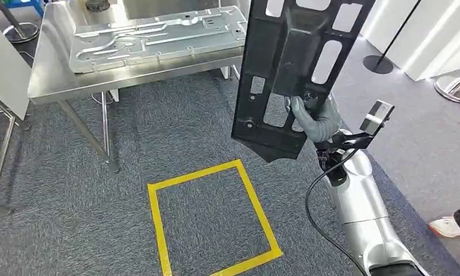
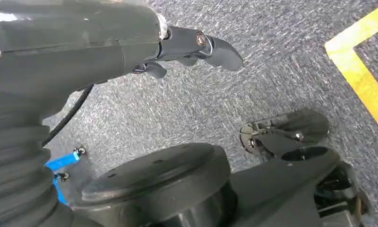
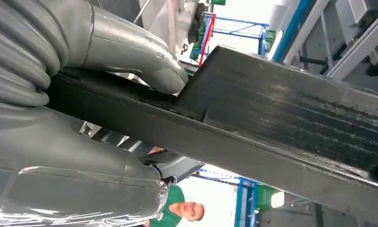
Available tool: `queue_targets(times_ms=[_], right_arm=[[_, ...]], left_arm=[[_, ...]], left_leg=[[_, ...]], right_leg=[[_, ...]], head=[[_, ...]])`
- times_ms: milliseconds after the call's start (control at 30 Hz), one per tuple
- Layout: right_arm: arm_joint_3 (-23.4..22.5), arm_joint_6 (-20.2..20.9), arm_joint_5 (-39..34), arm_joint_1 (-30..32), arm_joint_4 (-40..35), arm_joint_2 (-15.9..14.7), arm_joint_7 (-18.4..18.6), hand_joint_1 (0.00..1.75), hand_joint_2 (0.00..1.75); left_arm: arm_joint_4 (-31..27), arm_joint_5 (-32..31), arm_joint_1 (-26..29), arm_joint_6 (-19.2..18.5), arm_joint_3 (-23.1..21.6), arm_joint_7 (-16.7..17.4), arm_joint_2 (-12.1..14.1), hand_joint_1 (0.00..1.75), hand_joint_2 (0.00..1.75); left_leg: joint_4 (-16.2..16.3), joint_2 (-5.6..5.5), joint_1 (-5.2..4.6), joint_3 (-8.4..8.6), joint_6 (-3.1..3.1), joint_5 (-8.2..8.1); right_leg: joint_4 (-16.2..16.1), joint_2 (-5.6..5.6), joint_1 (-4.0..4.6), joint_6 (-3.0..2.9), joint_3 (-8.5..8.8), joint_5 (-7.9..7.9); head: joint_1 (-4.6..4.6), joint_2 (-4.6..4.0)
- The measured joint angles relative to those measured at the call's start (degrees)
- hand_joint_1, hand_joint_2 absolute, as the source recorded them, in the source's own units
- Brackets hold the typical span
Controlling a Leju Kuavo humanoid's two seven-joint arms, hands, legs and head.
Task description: Take the parts from the cabinet and place them on the table.
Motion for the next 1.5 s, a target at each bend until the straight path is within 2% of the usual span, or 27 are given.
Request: queue_targets(times_ms=[33,100,133,233,300,333,433,467,500,567,600,667,700,767,833,867,933,967,1000,1033,1067,1133,1200,1300,1367,1467,1500], right_arm=[[0.0,-0.1,0.0,0.0,0.1,0.0,0.0,1.75,1.75],[0.0,-0.2,0.1,-0.2,0.2,0.0,0.0,1.75,1.75],[0.0,-0.3,0.1,-0.3,0.2,0.1,-0.1,1.75,1.75],[0.0,-0.5,0.5,-0.3,0.2,0.2,-0.2,1.75,1.75],[0.0,-0.5,0.7,-0.3,0.2,0.2,-0.3,1.75,1.75],[0.0,-0.5,0.8,-0.3,0.2,0.2,-0.4,1.75,1.75],[0.0,-0.5,0.9,-0.3,0.2,0.0,-0.5,1.75,1.75],[0.0,-0.5,0.9,-0.2,0.2,-0.1,-0.4,1.75,1.75],[0.0,-0.7,1.1,-0.1,0.3,-0.1,-0.4,1.75,1.75],[0.0,-0.7,1.2,-0.1,0.3,-0.1,-0.4,1.75,1.75],[0.0,-0.8,1.3,-0.1,0.3,-0.1,-0.4,1.75,1.75],[0.0,-1.0,1.3,-0.4,0.3,-0.3,-0.4,1.75,1.75],[0.0,-1.1,1.4,-0.4,0.1,-0.3,-0.4,1.75,1.75],[0.0,-1.4,1.8,-0.4,0.0,-0.3,-0.1,1.75,1.75],[0.0,-1.5,1.9,-0.4,-0.2,0.2,-0.1,1.75,1.75],[0.0,-1.5,1.9,-0.7,-0.2,0.5,-0.1,1.75,1.75],[0.0,-1.7,1.9,-0.9,-0.2,1.2,-0.1,1.75,1.75],[0.0,-1.7,2.0,-0.7,-0.2,1.4,0.0,1.75,1.75],[0.0,-1.7,2.1,-0.5,-0.2,1.5,0.1,1.75,1.75],[0.0,-1.7,2.1,-0.3,-0.2,1.5,0.2,1.75,1.75],[0.0,-1.7,2.2,-0.2,-0.2,1.5,0.2,1.75,1.75],[-0.3,-1.7,2.1,-0.2,-0.2,1.5,0.1,1.75,1.75],[-0.5,-1.6,2.1,-0.2,-0.2,1.5,0.0,1.75,1.75],[-0.5,-1.4,2.1,0.0,-0.2,1.5,0.0,1.75,1.75],[-0.5,-1.4,2.1,-0.2,-0.2,1.2,0.0,1.75,1.75],[-0.5,-1.4,2.1,-0.2,-0.2,1.1,0.0,1.75,1.75],[-0.5,-1.4,2.1,-0.1,-0.2,1.1,0.0,1.75,1.75]], left_arm=[[0.0,0.0,0.0,0.0,0.0,0.0,0.0,0.0,1.75],[0.0,0.0,0.0,0.2,0.0,0.1,0.0,0.0,1.75],[0.0,0.0,0.0,0.4,0.0,0.1,0.0,0.0,1.75],[0.0,0.0,0.0,0.7,0.0,0.2,0.0,0.0,1.75],[0.0,0.0,0.0,0.9,0.0,0.2,0.1,0.0,1.75],[0.0,0.0,-0.1,0.9,0.0,0.2,0.1,0.0,1.75],[0.0,0.2,-0.3,0.8,0.1,0.1,0.2,0.0,1.75],[0.0,0.2,-0.7,0.8,0.1,0.0,0.2,0.0,1.75],[0.0,0.2,-0.8,0.9,0.1,0.1,0.2,0.0,1.75],[0.0,0.2,-0.7,0.9,0.1,0.2,0.2,0.0,1.75],[0.0,0.2,-0.6,0.9,0.1,0.3,0.2,0.0,1.75],[0.0,0.2,-0.1,1.0,0.1,0.3,0.2,0.0,1.75],[0.0,0.3,0.0,1.0,0.1,0.3,0.2,0.0,1.75],[0.0,0.5,0.1,1.1,0.1,0.2,0.2,0.0,1.75],[0.0,0.5,0.1,1.2,0.1,0.2,0.1,0.0,1.75],[0.0,0.5,0.1,1.2,0.1,0.2,0.1,0.0,1.75],[0.0,0.5,0.2,1.3,0.1,0.2,0.1,0.0,1.75],[0.0,0.4,0.2,1.3,0.1,0.2,0.1,0.0,1.75],[0.0,0.3,0.3,1.3,0.1,0.2,0.1,0.0,1.75],[0.0,0.2,0.3,1.3,0.1,0.3,0.1,0.0,1.75],[0.0,0.1,0.3,1.3,0.1,0.3,0.1,0.0,1.75],[0.0,0.0,0.3,1.3,0.1,0.4,0.0,0.0,1.75],[0.0,0.0,0.3,1.2,0.1,0.4,0.0,0.0,1.75],[0.0,0.2,0.4,1.2,0.1,0.3,0.0,0.0,1.75],[0.0,0.2,0.4,1.2,0.1,0.2,0.0,0.0,1.75],[0.0,0.4,-0.1,1.2,0.2,-0.2,0.1,0.0,1.75],[0.0,0.4,-0.4,1.2,0.2,-0.3,0.1,0.0,1.75]], left_leg=[[0.1,-0.31,0.0,0.09,-0.04,-0.09],[0.3,-0.73,0.0,0.48,-0.31,-0.48],[0.4,-0.82,-0.02,0.29,-0.47,-0.67],[0.5,-1.13,-0.04,-0.07,-1.24,-0.83],[0.7,-1.09,-0.22,-0.09,-1.9,-1.34],[2.1,-0.94,-0.16,-0.37,-2.27,-2.21],[14.7,-0.82,0.4,-6.46,-3.02,-7.63],[18.0,-0.73,0.46,-8.13,-3.23,-8.32],[18.5,-0.66,0.62,-8.46,-3.34,-7.6],[11.8,-0.44,0.96,-5.44,-3.4,-2.75],[5.6,-0.23,1.12,-2.7,-3.32,0.59],[1.8,0.25,0.68,-1.03,-3.2,0.69],[1.0,0.19,0.76,-0.82,-2.57,-0.14],[1.1,-0.13,0.55,-1.15,-2.07,-0.11],[0.0,-0.24,0.79,-0.22,-1.18,0.28],[-0.3,-0.22,0.8,0.03,-0.96,0.22],[-0.3,-0.19,0.63,0.15,-0.58,0.02],[-0.2,-0.19,0.5,0.22,-0.41,-0.1],[-0.2,-0.22,0.43,0.34,-0.33,-0.23],[-0.2,-0.33,0.42,0.58,-0.32,-0.38],[-0.2,-0.47,0.41,0.89,-0.4,-0.61],[0.0,-0.61,0.38,1.69,-0.73,-1.29],[0.3,-0.73,-0.01,1.54,-1.35,-1.82],[0.1,-0.62,0.12,1.74,-2.1,-2.15],[2.7,-0.48,0.18,0.96,-2.85,-3.86],[16.4,-0.49,0.45,-5.85,-3.37,-9.33],[18.7,-0.46,0.45,-7.17,-3.45,-9.39]], right_leg=[[-3.3,0.0,0.0,-0.14,1.32,2.5],[-14.2,0.25,0.01,-0.65,6.39,8.23],[-16.6,0.84,0.08,-1.02,7.64,7.81],[-17.4,0.84,0.58,-1.48,7.44,7.66],[-18.1,0.62,-0.24,-2.15,7.99,7.9],[-18.3,0.55,-0.16,-2.42,8.39,7.73],[-18.2,0.15,-0.09,-2.91,8.92,7.27],[-18.2,0.09,-0.11,-2.87,9.06,7.11],[-18.2,0.08,-0.12,-2.85,9.29,6.96],[-18.1,0.14,-0.17,-2.61,10.03,6.46],[-18.1,0.15,-0.23,-2.34,10.59,6.09],[-17.8,0.18,0.14,-1.72,10.53,5.77],[-17.8,0.15,0.15,-1.42,10.07,5.92],[-18.2,-0.1,0.09,-0.85,10.06,5.96],[-17.3,-0.15,-0.19,-0.15,10.17,5.02],[-15.2,-0.06,-0.12,-0.13,9.03,3.74],[-5.7,0.06,0.04,-0.07,3.85,-0.16],[-1.6,0.08,0.04,-0.05,1.37,-1.24],[0.6,0.09,0.03,-0.09,-0.31,-1.02],[-0.5,0.09,0.03,-0.15,-0.25,0.58],[-3.7,0.09,0.03,-0.26,1.0,3.08],[-14.6,0.15,0.04,-0.72,5.79,9.08],[-17.4,0.46,0.46,-1.17,6.83,8.59],[-17.6,0.61,0.32,-1.98,6.88,8.39],[-18.0,0.5,-0.05,-2.63,7.73,8.21],[-18.0,0.29,0.07,-3.04,8.18,7.81],[-18.0,0.28,0.07,-3.03,8.31,7.69]], head=[[0.0,0.0],[0.0,0.0],[0.0,0.0],[0.0,0.0],[0.0,0.0],[0.0,-0.02],[0.0,0.0],[0.0,0.0],[0.0,0.0],[0.0,0.0],[0.0,0.0],[0.0,0.0],[-0.02,0.0],[0.0,0.0],[0.0,0.0],[0.0,0.0],[0.0,0.0],[0.0,0.0],[0.0,0.0],[0.0,0.0],[0.0,0.0],[0.0,0.0],[0.0,0.0],[0.0,0.0],[-0.02,0.0],[0.0,0.0],[-0.02,0.0]])
